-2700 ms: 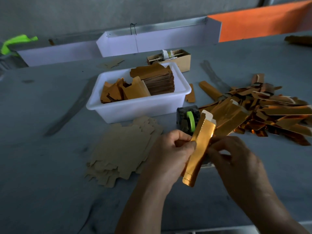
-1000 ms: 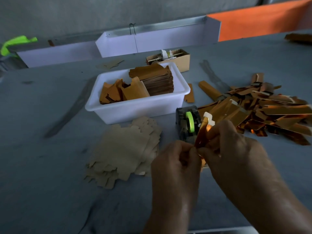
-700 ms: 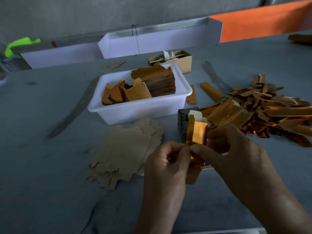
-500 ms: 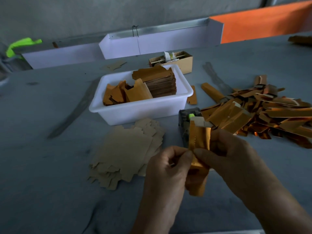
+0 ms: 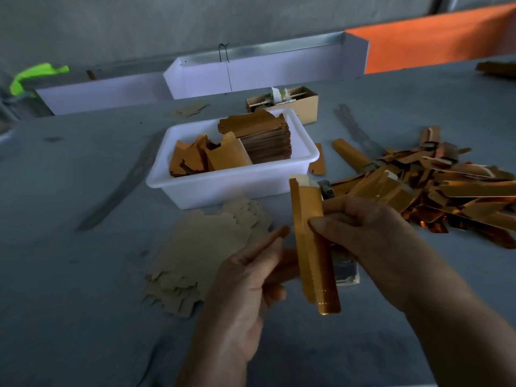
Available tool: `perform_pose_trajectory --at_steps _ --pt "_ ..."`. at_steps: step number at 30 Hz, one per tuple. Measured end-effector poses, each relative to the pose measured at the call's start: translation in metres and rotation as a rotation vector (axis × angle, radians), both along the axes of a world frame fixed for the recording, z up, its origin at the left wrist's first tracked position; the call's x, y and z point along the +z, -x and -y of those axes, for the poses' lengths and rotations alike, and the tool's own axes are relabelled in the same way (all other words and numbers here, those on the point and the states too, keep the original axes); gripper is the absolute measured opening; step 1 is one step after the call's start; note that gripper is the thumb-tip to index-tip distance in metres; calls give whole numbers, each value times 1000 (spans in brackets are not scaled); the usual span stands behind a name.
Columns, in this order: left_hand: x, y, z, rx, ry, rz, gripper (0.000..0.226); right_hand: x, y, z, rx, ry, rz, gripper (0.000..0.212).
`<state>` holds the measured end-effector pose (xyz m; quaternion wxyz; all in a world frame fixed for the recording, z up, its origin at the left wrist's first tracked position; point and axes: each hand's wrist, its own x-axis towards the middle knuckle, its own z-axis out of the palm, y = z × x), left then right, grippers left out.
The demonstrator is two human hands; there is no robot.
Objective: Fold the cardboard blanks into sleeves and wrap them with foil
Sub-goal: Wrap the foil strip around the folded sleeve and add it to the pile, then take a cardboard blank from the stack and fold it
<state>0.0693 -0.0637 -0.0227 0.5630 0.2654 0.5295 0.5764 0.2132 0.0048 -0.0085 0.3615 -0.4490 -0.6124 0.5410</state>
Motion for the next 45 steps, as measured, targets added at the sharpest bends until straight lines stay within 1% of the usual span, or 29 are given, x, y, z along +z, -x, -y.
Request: perform_pose_trajectory --at_steps 1,2,4,5,6,7,8,10,12,15,19,21,23,24,26,27,28,29,30,32,33,35,37,39,40,41,43,44,45 --pt "-3 4 -1 52 1 -78 21 0 -1 0 7 12 -13 24" --pt "-8 9 -2 119 4 -255 20 1 -3 -1 -12 11 -17 20" --pt "-18 21 -4 261 54 -785 25 2 -9 -7 -135 4 -42 6" --pt "-21 26 -5 277 109 -1052 32 4 -14 -12 -219 14 -99 6" --pt "-24 31 -5 240 173 -1266 41 7 -18 -17 -303 39 -176 7" --pt "-28 34 -5 166 244 -1407 49 9 -23 -22 -385 43 -225 9" --pt "-31 36 -5 75 318 -1498 56 11 -28 -27 -460 14 -210 15" --pt "-36 35 -5 -75 420 -1628 61 6 -34 -32 -582 -64 -54 30" --pt "-37 32 -8 -113 442 -1677 50 -1 -32 -29 -617 -81 -3 36" --pt "-35 28 -12 -124 441 -1689 31 -13 -21 -13 -488 -57 3 28" --pt "-29 38 -9 -99 370 -1664 23 -18 -9 2 -466 -71 3 24" --pt "-21 39 -4 -24 380 -1682 24 -13 -7 4 -444 -73 -30 19" --pt "-13 34 0 135 327 -1713 22 -5 -4 9 -377 -59 -67 17" --pt "-10 31 1 213 247 -1704 23 -3 -1 12 -316 -35 -77 15" --pt "-10 19 3 411 -23 -1732 22 -1 7 19 -156 70 -119 13" --pt "-13 11 4 462 -164 -1717 18 -1 13 23 -77 143 -169 14" --pt "-14 2 3 436 -268 -1688 18 -1 19 27 -10 214 -220 16" --pt "-15 -8 1 371 -342 -1653 23 -2 24 29 29 263 -243 19" --pt "-17 -17 1 301 -398 -1606 29 -3 28 31 31 283 -239 21" --pt "-17 -27 0 189 -473 -1495 36 -5 28 29 -48 265 -214 23" --pt "-17 -27 0 169 -492 -1427 36 -7 26 27 -89 252 -214 24" --pt "-14 -22 0 242 -502 -1250 31 -7 18 24 -116 244 -205 24" --pt "-10 -16 0 353 -425 -1072 23 -7 11 22 -104 199 -130 22" --pt "-8 -9 -3 402 -261 -983 24 -7 5 20 -90 172 -72 21" --pt "-8 -6 -4 382 -173 -906 30 -7 3 20 -75 184 -71 21" --pt "-8 -3 -5 341 -107 -778 32 -8 1 20 -53 203 -83 21" --pt "-7 2 -4 226 -64 -452 23 -9 -1 21 -21 233 -97 20" --pt "-6 2 -3 166 -48 -328 18 -10 -2 20 -11 235 -92 19" --pt "-6 1 -1 108 -35 -251 14 -11 -2 20 -3 228 -82 19"
